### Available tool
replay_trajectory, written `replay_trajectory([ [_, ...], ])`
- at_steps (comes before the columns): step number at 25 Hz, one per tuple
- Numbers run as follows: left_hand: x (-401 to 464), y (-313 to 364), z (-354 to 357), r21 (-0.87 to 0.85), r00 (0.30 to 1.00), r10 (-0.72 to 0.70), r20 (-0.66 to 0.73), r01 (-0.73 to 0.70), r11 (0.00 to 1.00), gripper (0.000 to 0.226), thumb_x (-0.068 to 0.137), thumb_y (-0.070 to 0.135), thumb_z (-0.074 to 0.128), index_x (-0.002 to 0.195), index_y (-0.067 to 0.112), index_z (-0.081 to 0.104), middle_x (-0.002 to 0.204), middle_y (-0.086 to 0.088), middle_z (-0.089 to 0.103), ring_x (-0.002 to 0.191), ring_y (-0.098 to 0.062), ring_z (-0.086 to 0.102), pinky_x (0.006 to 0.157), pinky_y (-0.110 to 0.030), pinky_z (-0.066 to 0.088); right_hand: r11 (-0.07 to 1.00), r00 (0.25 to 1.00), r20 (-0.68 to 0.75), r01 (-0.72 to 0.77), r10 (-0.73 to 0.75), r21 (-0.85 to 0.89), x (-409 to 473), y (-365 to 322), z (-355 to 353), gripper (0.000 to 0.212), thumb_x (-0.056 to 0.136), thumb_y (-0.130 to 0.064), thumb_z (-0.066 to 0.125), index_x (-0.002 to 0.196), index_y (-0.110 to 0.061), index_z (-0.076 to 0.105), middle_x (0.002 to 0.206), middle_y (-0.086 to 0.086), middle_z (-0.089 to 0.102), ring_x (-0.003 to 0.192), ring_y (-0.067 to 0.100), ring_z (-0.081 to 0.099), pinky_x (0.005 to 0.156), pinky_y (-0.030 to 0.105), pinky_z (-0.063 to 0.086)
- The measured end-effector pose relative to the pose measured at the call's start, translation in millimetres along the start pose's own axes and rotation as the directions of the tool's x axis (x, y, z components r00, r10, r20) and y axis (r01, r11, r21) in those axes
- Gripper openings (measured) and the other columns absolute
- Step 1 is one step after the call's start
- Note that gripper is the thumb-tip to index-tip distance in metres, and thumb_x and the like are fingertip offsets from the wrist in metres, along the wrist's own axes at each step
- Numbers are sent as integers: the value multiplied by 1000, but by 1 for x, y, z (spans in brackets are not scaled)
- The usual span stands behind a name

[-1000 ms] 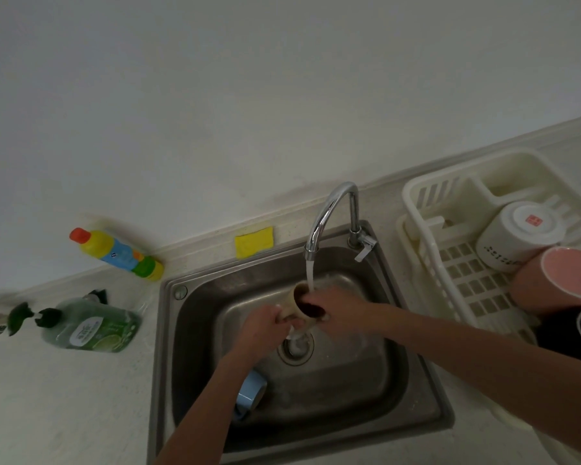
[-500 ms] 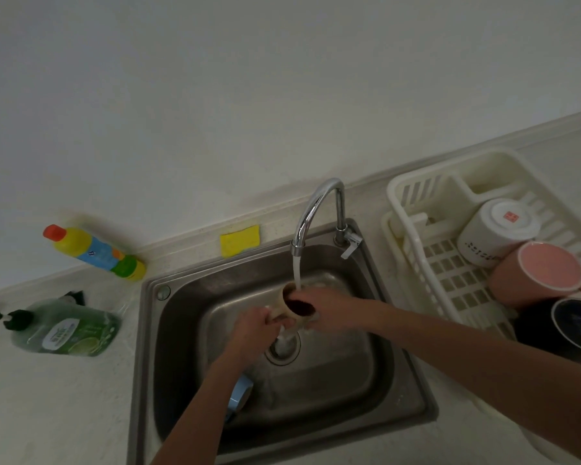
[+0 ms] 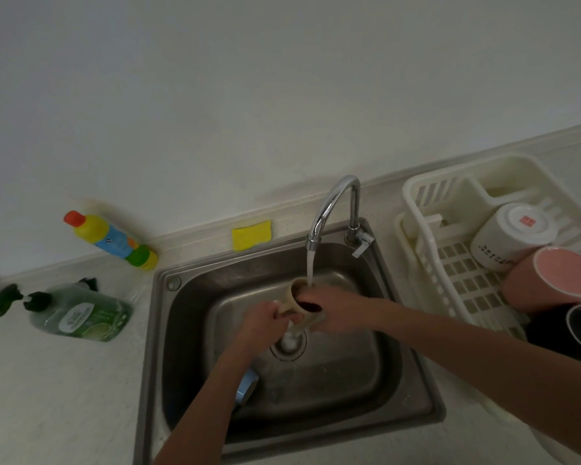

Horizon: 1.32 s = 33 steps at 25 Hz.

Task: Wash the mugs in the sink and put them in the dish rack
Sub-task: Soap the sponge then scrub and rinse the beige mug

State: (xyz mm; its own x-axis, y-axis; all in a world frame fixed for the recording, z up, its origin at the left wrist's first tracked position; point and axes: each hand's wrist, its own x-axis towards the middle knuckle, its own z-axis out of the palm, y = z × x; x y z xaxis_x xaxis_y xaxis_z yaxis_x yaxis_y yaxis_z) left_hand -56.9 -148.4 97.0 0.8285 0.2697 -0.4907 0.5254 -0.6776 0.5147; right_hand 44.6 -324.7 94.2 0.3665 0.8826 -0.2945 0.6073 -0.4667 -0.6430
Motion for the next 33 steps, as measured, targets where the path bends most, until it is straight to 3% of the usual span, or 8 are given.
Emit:
replay_trajectory([
  [7,0,1,-7,63,999,17,31,-19,998,20,91,34,66,75,23,63,73,1,66,59,-6,56,64,-23,51,999,1000,-18,24,-25,-48,8,0,-2,38,86,-31,68,122,-28,57,116,-5,64,105,12,60,93,29,48],
  [11,2,2,-7,134,999,30,32,-34,990,18,93,28,65,75,27,61,75,2,67,67,-9,63,69,-22,54,996,976,217,13,6,-87,11,5,-5,45,86,-29,72,127,-24,57,122,-3,62,110,15,59,96,31,49],
  [14,4,-1,-4,122,999,35,26,-38,992,17,92,29,67,75,27,63,73,2,68,67,-10,65,66,-20,54,999,995,103,16,-11,-41,8,9,-3,57,82,-30,75,133,-29,50,128,-6,59,113,11,56,99,30,46],
  [17,4,0,-5,127,999,11,33,-15,992,16,90,31,68,76,25,64,73,2,68,68,-10,65,67,-22,54,999,971,241,19,-8,-40,11,7,-5,44,85,-29,72,126,-28,57,120,-6,62,105,10,58,98,35,50],
  [20,3,1,-5,97,1000,14,23,-16,995,19,89,33,69,72,28,62,69,4,67,64,-8,65,66,-21,55,1000,997,71,17,-19,18,16,7,-8,43,84,-34,72,123,-32,56,115,-9,63,101,8,59,93,31,51],
  [24,2,7,-10,140,999,14,34,-19,990,23,89,25,68,69,31,59,66,8,62,61,-3,59,61,-15,47,1000,974,227,9,-6,-12,12,13,0,52,82,-32,75,129,-32,54,127,-8,60,115,12,58,99,30,46],
  [27,1,11,-10,121,1000,16,25,-19,992,23,91,28,68,70,30,58,67,8,61,60,-3,58,59,-14,45,997,998,44,30,-33,68,9,14,-2,49,82,-32,74,128,-29,55,123,-8,62,110,8,59,96,23,46],
  [33,3,8,-5,121,999,24,43,-29,992,17,90,30,68,75,26,62,72,3,66,64,-8,61,72,-29,58,995,998,54,22,-27,101,3,9,6,50,83,-30,76,129,-26,56,127,-6,60,113,9,57,96,22,46],
])
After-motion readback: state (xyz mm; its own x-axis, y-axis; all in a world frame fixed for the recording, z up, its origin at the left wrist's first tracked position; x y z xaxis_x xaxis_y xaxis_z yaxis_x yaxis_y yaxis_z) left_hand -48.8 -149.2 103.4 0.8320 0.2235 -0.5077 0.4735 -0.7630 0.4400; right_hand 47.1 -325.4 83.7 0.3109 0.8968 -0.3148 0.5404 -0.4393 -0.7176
